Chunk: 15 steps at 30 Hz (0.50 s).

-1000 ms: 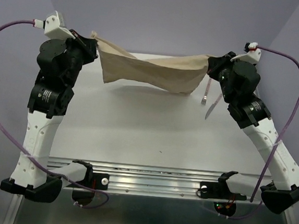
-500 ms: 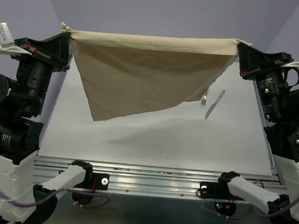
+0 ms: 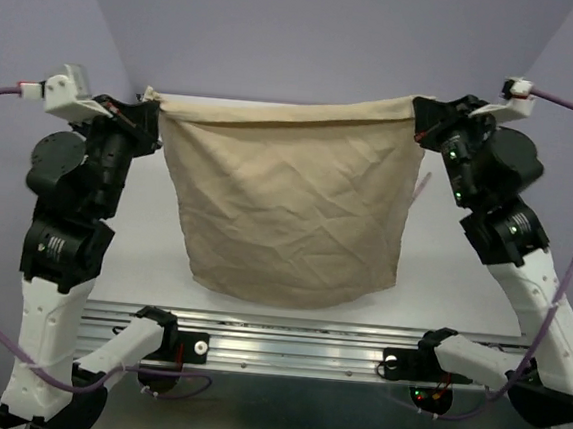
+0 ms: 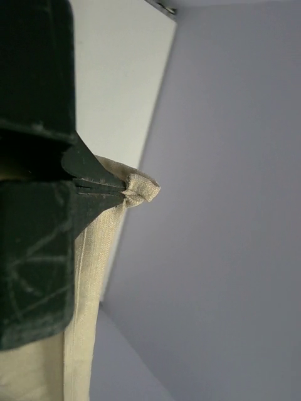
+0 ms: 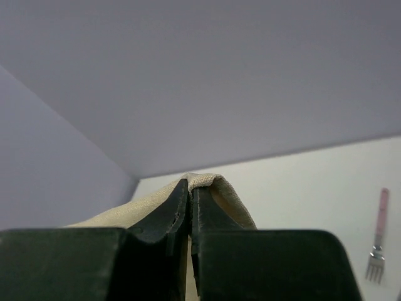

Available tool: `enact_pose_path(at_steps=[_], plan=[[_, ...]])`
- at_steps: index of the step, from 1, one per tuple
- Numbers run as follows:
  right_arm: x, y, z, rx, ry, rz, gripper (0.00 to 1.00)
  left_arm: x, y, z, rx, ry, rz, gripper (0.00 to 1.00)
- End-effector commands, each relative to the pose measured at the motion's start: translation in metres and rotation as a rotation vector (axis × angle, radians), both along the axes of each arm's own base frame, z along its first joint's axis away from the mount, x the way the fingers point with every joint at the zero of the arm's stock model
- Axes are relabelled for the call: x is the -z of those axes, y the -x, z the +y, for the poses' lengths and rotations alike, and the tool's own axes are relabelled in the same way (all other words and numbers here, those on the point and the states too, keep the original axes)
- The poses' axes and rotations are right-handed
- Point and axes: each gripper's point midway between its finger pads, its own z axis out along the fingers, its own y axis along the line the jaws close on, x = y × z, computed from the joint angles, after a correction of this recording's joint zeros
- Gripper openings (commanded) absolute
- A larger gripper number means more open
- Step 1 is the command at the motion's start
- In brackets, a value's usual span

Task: Fold the napkin into a case and place the utensils inside
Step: Flatten out the crumpled napkin at the center of the board.

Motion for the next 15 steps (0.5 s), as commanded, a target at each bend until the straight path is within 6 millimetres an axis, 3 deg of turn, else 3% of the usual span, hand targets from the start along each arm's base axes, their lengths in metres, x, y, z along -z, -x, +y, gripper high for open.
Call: enact_pose_path(at_steps=[1, 3, 6, 7, 8, 10, 11, 12, 13, 14, 15], plan=[[0.067, -0.048, -0.001, 0.135, 0.118, 0.158, 0.01, 0.075, -0.045, 0.005, -0.088, -0.044, 0.180, 0.00], [0.094, -0.066, 0.006, 0.147, 0.162, 0.217, 0.01, 0.107, -0.064, 0.003, -0.103, -0.065, 0.256, 0.00], [0.166, -0.110, 0.025, 0.147, 0.260, 0.363, 0.01, 0.180, -0.094, 0.000, -0.120, -0.104, 0.417, 0.00], [0.180, -0.120, 0.028, 0.145, 0.273, 0.388, 0.01, 0.194, -0.101, 0.001, -0.128, -0.109, 0.448, 0.00], [0.195, -0.131, 0.027, 0.135, 0.276, 0.413, 0.01, 0.221, -0.114, 0.002, -0.130, -0.119, 0.504, 0.00], [0.219, -0.149, 0.026, 0.141, 0.282, 0.462, 0.01, 0.244, -0.127, 0.005, -0.141, -0.124, 0.559, 0.00], [0.242, -0.163, 0.028, 0.140, 0.287, 0.504, 0.01, 0.254, -0.133, 0.006, -0.147, -0.130, 0.582, 0.00], [0.251, -0.171, 0.027, 0.139, 0.284, 0.521, 0.01, 0.275, -0.143, 0.007, -0.157, -0.145, 0.638, 0.00], [0.258, -0.179, 0.025, 0.132, 0.277, 0.527, 0.01, 0.282, -0.149, 0.011, -0.166, -0.153, 0.660, 0.00], [0.281, -0.189, 0.031, 0.119, 0.294, 0.564, 0.01, 0.289, -0.154, 0.013, -0.181, -0.160, 0.679, 0.00], [0.282, -0.199, 0.031, 0.113, 0.294, 0.562, 0.01, 0.306, -0.162, 0.014, -0.190, -0.172, 0.725, 0.00]])
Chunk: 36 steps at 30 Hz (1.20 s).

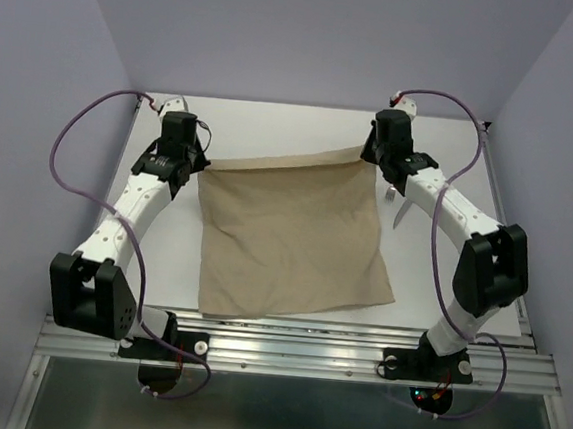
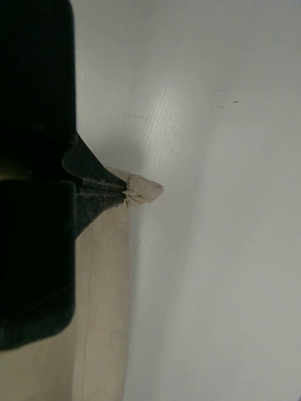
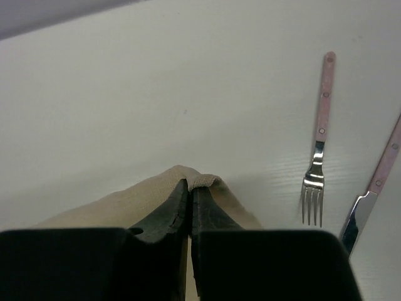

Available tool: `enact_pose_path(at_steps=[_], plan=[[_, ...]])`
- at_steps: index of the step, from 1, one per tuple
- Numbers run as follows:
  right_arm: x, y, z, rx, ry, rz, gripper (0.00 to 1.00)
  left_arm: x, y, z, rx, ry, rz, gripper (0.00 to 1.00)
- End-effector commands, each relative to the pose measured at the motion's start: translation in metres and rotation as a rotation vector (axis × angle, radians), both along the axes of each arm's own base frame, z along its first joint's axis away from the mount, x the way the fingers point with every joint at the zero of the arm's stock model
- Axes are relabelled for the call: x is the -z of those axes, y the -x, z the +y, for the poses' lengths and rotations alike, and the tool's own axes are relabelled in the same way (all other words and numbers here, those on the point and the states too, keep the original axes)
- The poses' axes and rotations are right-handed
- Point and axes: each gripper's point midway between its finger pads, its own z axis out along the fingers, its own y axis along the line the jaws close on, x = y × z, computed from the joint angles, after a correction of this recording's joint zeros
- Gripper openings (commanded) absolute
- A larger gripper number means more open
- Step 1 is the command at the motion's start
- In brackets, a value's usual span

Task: Fold the napkin into a case and place the utensils inside
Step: Flatten out the crumpled napkin at the center of the board, then fold and flatten the napkin at the center of the board.

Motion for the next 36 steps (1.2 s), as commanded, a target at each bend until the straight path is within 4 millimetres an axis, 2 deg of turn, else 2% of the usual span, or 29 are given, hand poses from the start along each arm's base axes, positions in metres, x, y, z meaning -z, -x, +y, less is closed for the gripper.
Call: enact_pose_path(at_steps=[1, 2, 3, 4, 5, 6, 7, 8, 10, 11, 13, 14, 15, 16, 17, 19, 21, 22, 24, 29, 32, 33, 34, 35, 36], plan=[[-0.010, -0.038, 0.000, -0.003, -0.051, -0.067, 0.01, -0.005, -0.031, 0.011, -0.053, -0.019, -0.045, 0.00], [-0.003, -0.044, 0.004, -0.010, -0.048, -0.054, 0.01, -0.002, -0.036, 0.013, -0.060, -0.022, -0.034, 0.00], [0.017, -0.054, 0.003, -0.010, -0.037, -0.020, 0.01, 0.012, -0.042, 0.015, -0.070, -0.035, 0.005, 0.00], [0.013, -0.062, 0.009, -0.024, -0.050, -0.033, 0.01, 0.010, -0.049, 0.017, -0.074, -0.038, 0.003, 0.00], [0.019, -0.069, 0.007, -0.023, -0.053, -0.024, 0.01, 0.013, -0.053, 0.019, -0.082, -0.043, 0.013, 0.00], [0.024, -0.074, 0.012, -0.040, -0.062, -0.017, 0.01, 0.027, -0.058, 0.020, -0.085, -0.054, 0.048, 0.00], [0.032, -0.083, 0.016, -0.044, -0.062, -0.012, 0.01, 0.026, -0.065, 0.020, -0.086, -0.053, 0.044, 0.00], [0.036, -0.089, 0.015, -0.046, -0.069, -0.005, 0.01, 0.038, -0.072, 0.022, -0.086, -0.060, 0.068, 0.00], [0.044, -0.102, 0.011, -0.037, -0.083, 0.000, 0.01, 0.038, -0.084, 0.022, -0.082, -0.054, 0.063, 0.00], [0.044, -0.106, 0.014, -0.041, -0.095, -0.003, 0.01, 0.048, -0.090, 0.026, -0.087, -0.056, 0.086, 0.00], [0.044, -0.115, 0.016, -0.055, -0.112, -0.006, 0.01, 0.043, -0.104, 0.026, -0.084, -0.050, 0.068, 0.00], [0.051, -0.122, 0.013, -0.051, -0.118, 0.001, 0.01, 0.043, -0.110, 0.027, -0.085, -0.050, 0.067, 0.00], [0.042, -0.127, 0.019, -0.068, -0.135, -0.016, 0.01, 0.044, -0.119, 0.029, -0.084, -0.046, 0.068, 0.00], [0.041, -0.132, 0.014, -0.064, -0.142, -0.021, 0.01, 0.045, -0.124, 0.028, -0.079, -0.041, 0.068, 0.00], [0.039, -0.137, 0.018, -0.069, -0.157, -0.029, 0.01, 0.052, -0.129, 0.029, -0.076, -0.039, 0.081, 0.00], [0.039, -0.145, 0.011, -0.067, -0.180, -0.032, 0.01, 0.041, -0.141, 0.032, -0.080, -0.032, 0.053, 0.00], [0.034, -0.153, 0.013, -0.076, -0.212, -0.041, 0.01, 0.046, -0.149, 0.031, -0.069, -0.030, 0.063, 0.00], [0.034, -0.153, 0.016, -0.089, -0.220, -0.037, 0.01, 0.037, -0.156, 0.030, -0.066, -0.029, 0.042, 0.00], [0.031, -0.155, 0.016, -0.089, -0.223, -0.043, 0.01, 0.040, -0.161, 0.031, -0.064, -0.035, 0.054, 0.00], [0.019, -0.154, 0.014, -0.095, -0.243, -0.051, 0.01, 0.035, -0.168, 0.030, -0.058, -0.026, 0.038, 0.00], [0.016, -0.143, 0.012, -0.092, -0.251, -0.035, 0.01, 0.033, -0.162, 0.026, -0.038, -0.011, 0.039, 0.00], [0.020, -0.139, 0.005, -0.073, -0.257, -0.011, 0.01, 0.027, -0.159, 0.023, -0.029, 0.002, 0.032, 0.00], [0.023, -0.135, 0.004, -0.067, -0.260, 0.004, 0.01, 0.029, -0.154, 0.022, -0.030, 0.010, 0.045, 0.00], [0.016, -0.129, 0.003, -0.062, -0.267, 0.004, 0.01, 0.030, -0.150, 0.021, -0.030, 0.018, 0.058, 0.00], [0.029, -0.121, -0.004, -0.045, -0.275, 0.041, 0.01, 0.032, -0.139, 0.018, -0.024, 0.031, 0.087, 0.00]])
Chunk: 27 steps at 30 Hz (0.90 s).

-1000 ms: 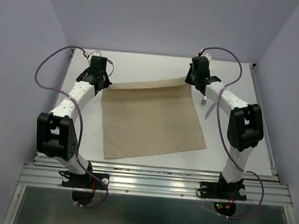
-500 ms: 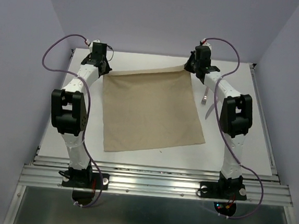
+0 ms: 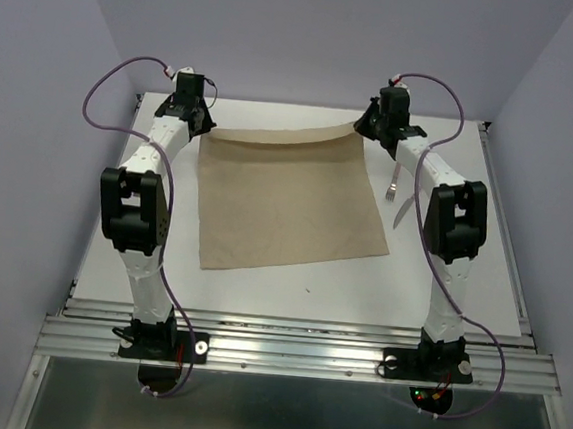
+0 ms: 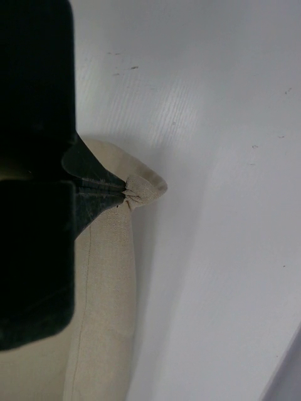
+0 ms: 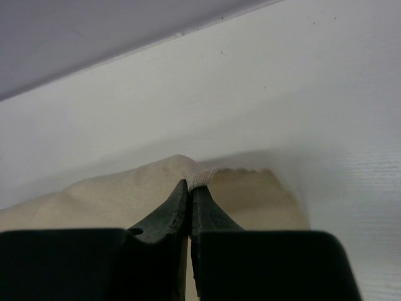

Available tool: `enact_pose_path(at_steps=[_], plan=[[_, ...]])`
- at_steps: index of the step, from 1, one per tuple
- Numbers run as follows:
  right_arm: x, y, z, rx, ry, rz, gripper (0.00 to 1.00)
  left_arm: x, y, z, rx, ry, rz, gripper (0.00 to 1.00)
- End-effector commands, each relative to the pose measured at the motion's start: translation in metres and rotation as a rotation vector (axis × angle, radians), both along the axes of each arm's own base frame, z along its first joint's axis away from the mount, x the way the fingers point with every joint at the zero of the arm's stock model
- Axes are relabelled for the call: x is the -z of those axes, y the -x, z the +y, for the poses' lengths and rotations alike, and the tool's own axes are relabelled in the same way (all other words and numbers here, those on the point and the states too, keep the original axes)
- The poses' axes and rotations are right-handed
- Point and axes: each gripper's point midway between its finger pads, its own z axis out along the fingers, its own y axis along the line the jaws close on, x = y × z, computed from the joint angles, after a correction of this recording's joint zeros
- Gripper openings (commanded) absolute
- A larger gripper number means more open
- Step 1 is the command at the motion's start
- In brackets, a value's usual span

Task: Fold the napkin into a case and place the utensils inside
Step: Fold and flatten the napkin at the center of the board.

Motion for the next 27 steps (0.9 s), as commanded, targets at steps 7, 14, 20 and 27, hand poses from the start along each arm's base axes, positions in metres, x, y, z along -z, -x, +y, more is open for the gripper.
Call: enact_pose_path(at_steps=[7, 14, 20, 27], plan=[[-0.026, 0.076, -0.026, 0.032, -0.060, 0.056, 0.01, -0.028, 0.077, -0.014, 0.016, 0.057, 0.028, 0.00], [-0.007, 0.145, -0.033, 0.013, -0.083, 0.136, 0.01, -0.007, 0.153, -0.029, 0.033, 0.147, 0.076, 0.00], [0.030, 0.205, -0.040, -0.007, -0.088, 0.230, 0.01, 0.023, 0.198, -0.036, 0.027, 0.187, 0.127, 0.00], [0.064, 0.257, -0.041, -0.038, -0.120, 0.309, 0.01, 0.060, 0.238, -0.054, 0.027, 0.237, 0.210, 0.00]])
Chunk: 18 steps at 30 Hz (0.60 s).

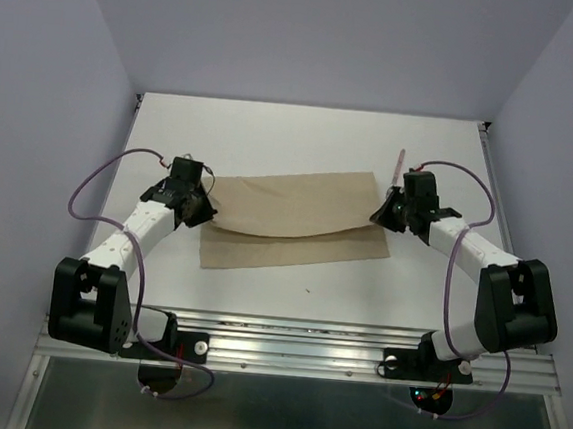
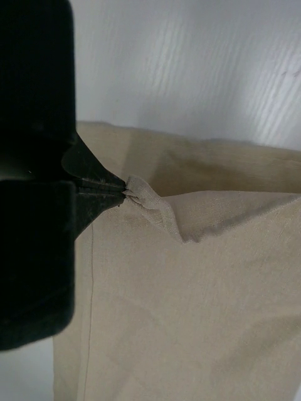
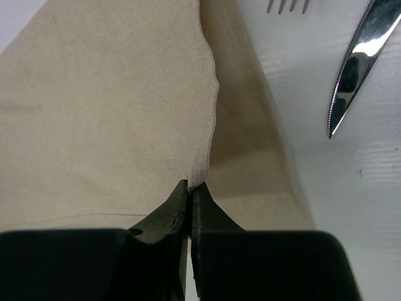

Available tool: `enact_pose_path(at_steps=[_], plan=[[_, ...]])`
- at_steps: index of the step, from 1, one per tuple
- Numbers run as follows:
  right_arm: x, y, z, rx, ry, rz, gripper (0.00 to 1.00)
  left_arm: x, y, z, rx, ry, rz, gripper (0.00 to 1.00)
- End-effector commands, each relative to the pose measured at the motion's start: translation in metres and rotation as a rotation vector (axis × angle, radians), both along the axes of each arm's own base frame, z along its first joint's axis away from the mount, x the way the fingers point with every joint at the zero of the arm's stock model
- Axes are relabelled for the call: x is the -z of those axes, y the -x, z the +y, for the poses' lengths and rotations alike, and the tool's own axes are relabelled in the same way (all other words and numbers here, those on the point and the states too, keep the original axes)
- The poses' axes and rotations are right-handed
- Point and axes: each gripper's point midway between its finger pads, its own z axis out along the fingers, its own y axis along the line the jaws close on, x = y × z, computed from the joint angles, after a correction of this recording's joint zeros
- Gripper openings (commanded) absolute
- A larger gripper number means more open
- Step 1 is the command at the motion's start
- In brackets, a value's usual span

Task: Fold the napkin into a case and place the utensils inside
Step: Fold and flatten the napkin at the center of the board.

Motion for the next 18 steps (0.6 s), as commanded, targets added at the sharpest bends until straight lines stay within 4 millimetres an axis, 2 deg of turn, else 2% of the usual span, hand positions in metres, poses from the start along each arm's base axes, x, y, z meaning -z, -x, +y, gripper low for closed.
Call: enact_pose_path(at_steps=[1, 5, 10, 14, 18], plan=[[-0.002, 0.014, 0.004, -0.015, -0.060, -0.023, 0.01, 0.003, 0.013, -0.010, -0.027, 0.041, -0.011, 0.00], [0.009, 0.023, 0.001, -0.004, -0.056, -0.001, 0.01, 0.013, 0.022, -0.008, -0.046, 0.038, 0.008, 0.00], [0.010, 0.024, 0.000, -0.008, -0.050, -0.007, 0.01, 0.014, 0.026, -0.005, -0.056, 0.020, 0.016, 0.00], [0.004, 0.023, 0.001, -0.010, -0.049, -0.015, 0.01, 0.005, 0.025, -0.004, -0.060, 0.021, -0.001, 0.00], [-0.010, 0.025, -0.001, -0.008, -0.051, -0.033, 0.01, -0.015, 0.029, -0.002, -0.066, 0.021, -0.030, 0.00]])
